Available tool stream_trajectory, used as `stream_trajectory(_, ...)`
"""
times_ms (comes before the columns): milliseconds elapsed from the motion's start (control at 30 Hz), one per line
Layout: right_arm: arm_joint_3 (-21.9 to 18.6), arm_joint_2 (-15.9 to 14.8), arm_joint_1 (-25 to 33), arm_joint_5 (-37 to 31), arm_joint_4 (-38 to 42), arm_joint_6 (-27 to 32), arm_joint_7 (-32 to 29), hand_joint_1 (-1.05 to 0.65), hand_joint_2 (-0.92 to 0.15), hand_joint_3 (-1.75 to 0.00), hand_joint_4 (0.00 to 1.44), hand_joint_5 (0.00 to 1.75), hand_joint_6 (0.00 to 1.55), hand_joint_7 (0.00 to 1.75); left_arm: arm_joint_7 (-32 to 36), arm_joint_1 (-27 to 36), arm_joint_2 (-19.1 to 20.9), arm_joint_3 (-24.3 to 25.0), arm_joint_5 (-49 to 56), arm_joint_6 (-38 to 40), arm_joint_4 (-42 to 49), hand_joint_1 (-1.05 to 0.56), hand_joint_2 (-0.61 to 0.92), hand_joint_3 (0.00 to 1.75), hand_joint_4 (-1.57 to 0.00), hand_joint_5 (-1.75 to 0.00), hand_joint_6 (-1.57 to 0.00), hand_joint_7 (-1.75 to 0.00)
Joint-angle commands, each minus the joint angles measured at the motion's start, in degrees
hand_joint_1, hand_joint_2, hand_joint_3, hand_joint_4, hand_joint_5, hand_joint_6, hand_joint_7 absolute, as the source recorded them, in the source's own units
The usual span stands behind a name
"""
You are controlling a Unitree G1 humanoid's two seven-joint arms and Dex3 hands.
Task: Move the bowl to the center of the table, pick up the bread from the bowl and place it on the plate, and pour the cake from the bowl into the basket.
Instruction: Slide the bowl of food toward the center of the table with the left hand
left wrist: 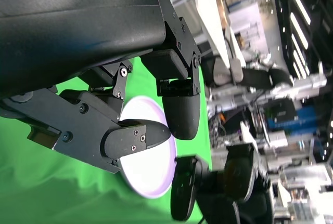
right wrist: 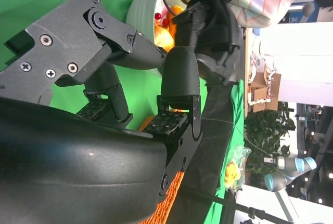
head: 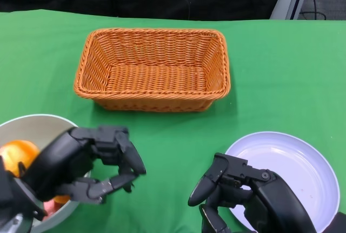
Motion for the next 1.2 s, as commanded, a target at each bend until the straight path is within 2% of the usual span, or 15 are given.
stream_trajectory(33,0.0,0.2,-0.5,-0.4,0.6,-1.6,-0.2,-0.11,-0.47,-1.15,0.8,1.56,0.68,1.3,0.7,-1.6,2.0,2.3,-2.7,3.2,-3.9,-0.42,0.89,0.24,-0.7,-1.31,-0.84,-0.69)
stream_trajectory(167,0.1,0.2,-0.4,-0.4,1.2,-2.3,-0.2,-0.11,-0.46,-1.17,0.81,1.56,0.68,1.3,0.7,-3.6,4.0,5.6,-5.0,6.0,-6.2,-0.47,0.92,0.18,-0.71,-1.22,-0.85,-0.59)
stream_trajectory(233,0.2,0.1,-0.4,-0.3,1.3,-2.4,-0.2,-0.09,-0.46,-1.18,0.81,1.57,0.68,1.3,1.7,-4.6,4.7,7.7,-5.7,6.9,-5.9,-0.5,0.92,0.17,-0.72,-1.14,-0.88,-0.47)
stream_trajectory(433,0.2,0.0,-0.3,-0.3,1.9,-2.5,-0.1,-0.12,-0.45,-1.18,0.81,1.57,0.68,1.31,5.0,-8.2,5.7,13.1,-4.7,6.2,-1.3,-0.56,0.92,0.2,-0.72,-0.96,-0.92,-0.26)
stream_trajectory(467,0.1,-0.1,-0.4,-0.4,1.8,-2.2,-0.1,-0.12,-0.45,-1.18,0.81,1.57,0.68,1.31,5.7,-9.4,6.1,14.4,-4.7,5.9,0.8,-0.56,0.92,0.2,-0.73,-0.93,-0.91,-0.23)
stream_trajectory(567,0.3,0.0,-0.5,-0.6,1.6,-1.4,-0.2,-0.12,-0.45,-1.18,0.82,1.57,0.68,1.32,8.1,-12.7,7.4,17.9,-3.7,4.2,7.5,-0.55,0.92,0.2,-0.77,-0.67,-0.92,-0.1)
stream_trajectory(733,0.6,0.2,-0.7,-1.1,1.2,-0.5,-0.4,-0.11,-0.44,-1.19,0.83,1.55,0.68,1.33,13.1,-16.1,9.6,21.3,0.8,-0.1,17.6,-0.52,0.92,0.24,-0.81,-0.4,-0.91,-0.03)
stream_trajectory(933,0.9,0.3,-0.9,-1.6,0.4,1.2,-0.7,-0.1,-0.45,-1.19,0.83,1.54,0.69,1.32,23.6,-19.9,11.4,23.4,7.9,-7.0,31.2,-0.55,0.92,0.22,-0.81,-0.31,-0.9,-0.01)
stream_trajectory(1067,0.9,0.7,-1.0,-1.7,1.3,-0.1,-0.8,-0.1,-0.45,-1.18,0.83,1.53,0.69,1.32,34.3,-20.7,11.6,23.3,13.2,-4.9,35.3,-0.56,0.92,0.3,-0.82,-0.27,-0.87,0.0)
stream_trajectory(1200,1.0,0.9,-1.2,-2.1,1.8,-0.7,-1.0,-0.12,-0.44,-1.18,0.83,1.54,0.69,1.31,40.6,-21.4,12.2,22.1,16.9,-1.2,37.3,-0.58,0.92,0.33,-0.83,-0.25,-0.86,0.0)
